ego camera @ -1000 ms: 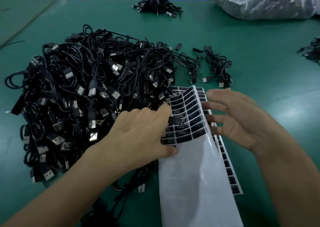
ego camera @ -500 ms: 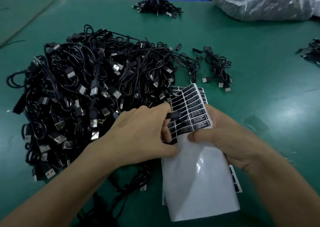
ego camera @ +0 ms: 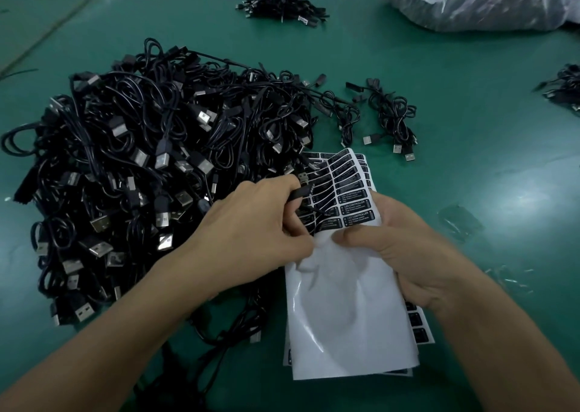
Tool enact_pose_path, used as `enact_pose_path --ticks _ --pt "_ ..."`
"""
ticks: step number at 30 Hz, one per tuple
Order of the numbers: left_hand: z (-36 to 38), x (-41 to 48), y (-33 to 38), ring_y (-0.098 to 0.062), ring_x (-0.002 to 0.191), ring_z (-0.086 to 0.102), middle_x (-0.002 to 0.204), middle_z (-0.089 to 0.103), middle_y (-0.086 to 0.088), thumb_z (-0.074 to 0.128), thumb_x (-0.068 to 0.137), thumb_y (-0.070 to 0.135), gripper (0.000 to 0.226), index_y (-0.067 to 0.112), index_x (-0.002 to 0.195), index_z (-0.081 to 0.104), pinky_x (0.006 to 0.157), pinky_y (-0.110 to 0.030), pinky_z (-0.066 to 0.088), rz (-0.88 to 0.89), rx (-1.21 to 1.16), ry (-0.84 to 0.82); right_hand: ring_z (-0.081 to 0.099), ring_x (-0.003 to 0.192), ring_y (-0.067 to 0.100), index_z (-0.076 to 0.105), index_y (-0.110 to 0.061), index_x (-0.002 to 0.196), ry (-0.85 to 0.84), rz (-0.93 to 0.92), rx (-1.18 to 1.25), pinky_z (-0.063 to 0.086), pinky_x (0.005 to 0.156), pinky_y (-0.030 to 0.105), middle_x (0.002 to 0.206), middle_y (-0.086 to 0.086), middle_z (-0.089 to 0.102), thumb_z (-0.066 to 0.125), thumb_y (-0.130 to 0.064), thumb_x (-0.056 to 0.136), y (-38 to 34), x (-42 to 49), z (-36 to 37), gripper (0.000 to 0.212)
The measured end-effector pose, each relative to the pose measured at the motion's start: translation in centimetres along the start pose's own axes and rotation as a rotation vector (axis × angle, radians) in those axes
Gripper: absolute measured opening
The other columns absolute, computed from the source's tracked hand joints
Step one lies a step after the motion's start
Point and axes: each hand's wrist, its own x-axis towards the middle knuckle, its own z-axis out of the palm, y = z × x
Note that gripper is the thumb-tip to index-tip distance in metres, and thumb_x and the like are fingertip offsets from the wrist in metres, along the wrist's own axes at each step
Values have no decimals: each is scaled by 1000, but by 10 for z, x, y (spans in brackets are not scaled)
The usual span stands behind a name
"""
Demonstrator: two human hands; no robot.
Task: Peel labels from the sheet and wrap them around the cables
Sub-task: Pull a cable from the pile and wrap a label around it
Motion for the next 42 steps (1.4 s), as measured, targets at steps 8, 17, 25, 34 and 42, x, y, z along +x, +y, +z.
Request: enact_pose_path --ticks 8,17,25,34,42 --pt "-5 2 -1 -38 72 66 75 70 -13 64 75 16 36 34 63 35 60 -57 53 9 -105 70 75 89 27 67 -23 110 42 -7 -199 59 88 51 102 10 76 70 6 84 -2 -4 -1 39" --pt "-29 8 -12 -15 45 63 56 64 1 69 79 0 43 19 73 31 36 -20 41 -117 -506 260 42 105 14 40 -37 144 347 -145 -1213 45 84 36 103 -9 33 84 -60 65 -2 -7 -2 94" --pt "-20 8 -6 -22 39 60 62 68 -13 73 72 7 44 21 72 31 34 -23 39 -82 -455 387 52 84 -2 56 -36 91 284 -669 -947 41 70 11 87 -20 54 73 -52 72 -17 -15 42 30" --pt "-15 8 -9 -18 44 49 66 67 -16 75 66 19 45 22 72 30 43 -29 41 -78 -341 422 49 65 15 47 -19 86 324 -689 -1006 37 56 32 73 -5 53 74 -19 79 -18 0 60 27" --pt "-11 10 -9 -24 48 55 68 69 -14 78 72 22 46 21 75 32 44 -29 42 -88 -365 408 55 65 25 48 -19 89 367 -662 -1043 49 57 46 71 2 60 63 -12 86 -11 5 61 17"
